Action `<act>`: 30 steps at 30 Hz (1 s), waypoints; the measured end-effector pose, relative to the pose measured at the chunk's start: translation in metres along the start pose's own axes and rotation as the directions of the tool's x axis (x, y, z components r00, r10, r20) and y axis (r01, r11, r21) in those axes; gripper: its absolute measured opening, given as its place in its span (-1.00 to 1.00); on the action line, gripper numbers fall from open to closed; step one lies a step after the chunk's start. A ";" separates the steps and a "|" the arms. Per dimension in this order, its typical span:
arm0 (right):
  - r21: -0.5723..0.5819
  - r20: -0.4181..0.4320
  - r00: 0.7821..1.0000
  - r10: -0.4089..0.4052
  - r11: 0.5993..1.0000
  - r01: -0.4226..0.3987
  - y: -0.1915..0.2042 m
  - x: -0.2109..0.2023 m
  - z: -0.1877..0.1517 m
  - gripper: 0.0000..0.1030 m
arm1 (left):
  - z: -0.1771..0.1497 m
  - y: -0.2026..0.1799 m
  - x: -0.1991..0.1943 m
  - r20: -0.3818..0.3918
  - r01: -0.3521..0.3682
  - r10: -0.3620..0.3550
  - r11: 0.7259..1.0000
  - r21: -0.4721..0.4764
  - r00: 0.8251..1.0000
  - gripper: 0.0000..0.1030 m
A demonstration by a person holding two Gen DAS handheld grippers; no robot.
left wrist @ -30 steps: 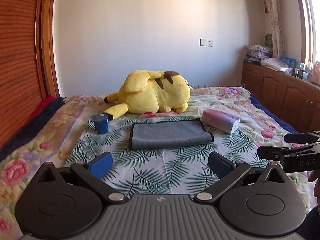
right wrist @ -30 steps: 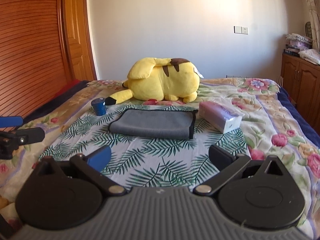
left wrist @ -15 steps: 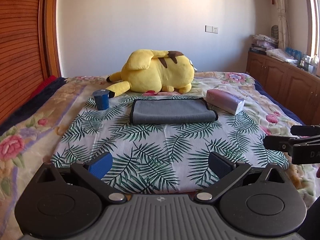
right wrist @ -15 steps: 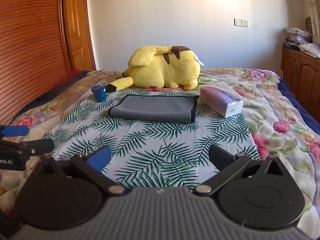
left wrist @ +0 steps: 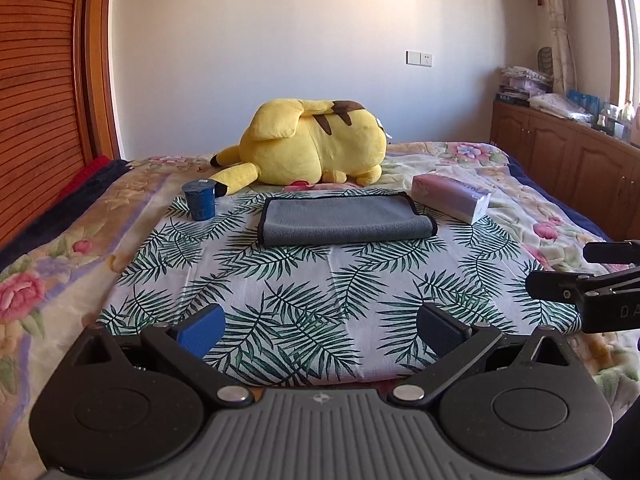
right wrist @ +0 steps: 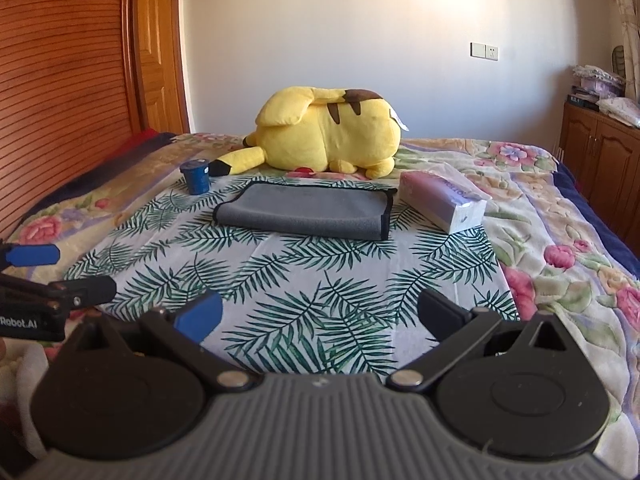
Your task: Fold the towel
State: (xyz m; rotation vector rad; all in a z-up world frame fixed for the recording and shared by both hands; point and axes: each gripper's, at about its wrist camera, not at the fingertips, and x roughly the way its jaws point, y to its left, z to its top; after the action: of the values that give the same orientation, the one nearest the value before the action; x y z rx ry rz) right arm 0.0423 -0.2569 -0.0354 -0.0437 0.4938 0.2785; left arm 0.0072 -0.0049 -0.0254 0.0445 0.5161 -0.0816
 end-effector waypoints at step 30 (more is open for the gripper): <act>0.028 0.086 0.996 -0.033 0.999 0.031 -0.005 -0.012 0.000 1.00 | 0.006 0.005 -0.025 0.138 -0.029 0.026 0.999 0.016 0.990 0.69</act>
State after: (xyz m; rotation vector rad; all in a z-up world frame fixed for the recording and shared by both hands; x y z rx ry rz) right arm 0.0336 -0.2651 -0.0295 -0.0137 0.4102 0.2411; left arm -0.0108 0.0010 -0.0075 0.0629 0.3766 -0.0617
